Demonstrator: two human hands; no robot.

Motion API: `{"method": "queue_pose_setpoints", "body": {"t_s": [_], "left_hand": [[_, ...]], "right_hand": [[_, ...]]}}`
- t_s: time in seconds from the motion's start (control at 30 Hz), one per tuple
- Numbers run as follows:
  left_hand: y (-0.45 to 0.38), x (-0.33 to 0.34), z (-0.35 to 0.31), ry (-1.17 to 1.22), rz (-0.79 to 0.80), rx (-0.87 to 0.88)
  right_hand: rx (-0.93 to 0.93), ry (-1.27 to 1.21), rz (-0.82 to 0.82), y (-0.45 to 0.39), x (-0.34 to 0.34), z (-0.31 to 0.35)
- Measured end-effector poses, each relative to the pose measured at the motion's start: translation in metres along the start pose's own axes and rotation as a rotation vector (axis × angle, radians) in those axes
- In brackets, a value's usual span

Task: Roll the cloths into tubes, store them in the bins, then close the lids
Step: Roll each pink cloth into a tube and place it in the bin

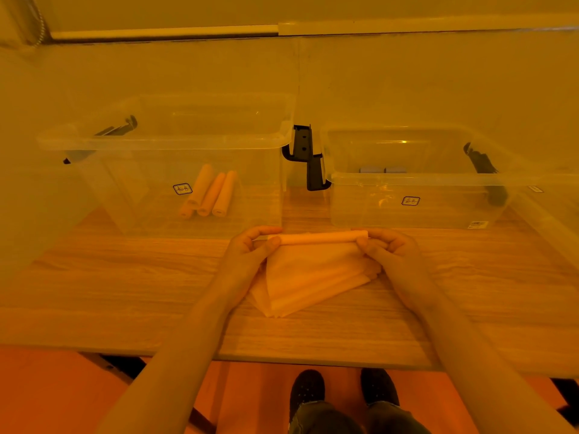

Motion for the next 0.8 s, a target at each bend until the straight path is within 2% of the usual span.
{"method": "queue_pose_setpoints", "body": {"t_s": [0.33, 0.8], "left_hand": [[0.0032, 0.0059, -0.0057, -0.007, 0.041, 0.055], [0.0023, 0.0039, -0.0036, 0.009, 0.029, 0.027]], "right_hand": [[0.028, -0.089, 0.049, -0.0018, 0.0028, -0.0007], [0.029, -0.048, 0.072, -0.0013, 0.0042, 0.0012]]}}
Point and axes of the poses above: each hand's wrist, its own y-axis away from the middle knuckle, its own x-axis out of the palm, z = x × y, the point moved 4 cm from there along -y, towards the middle knuckle, and after that the axes turned 8 degrees about y, right-handed, at the moved point
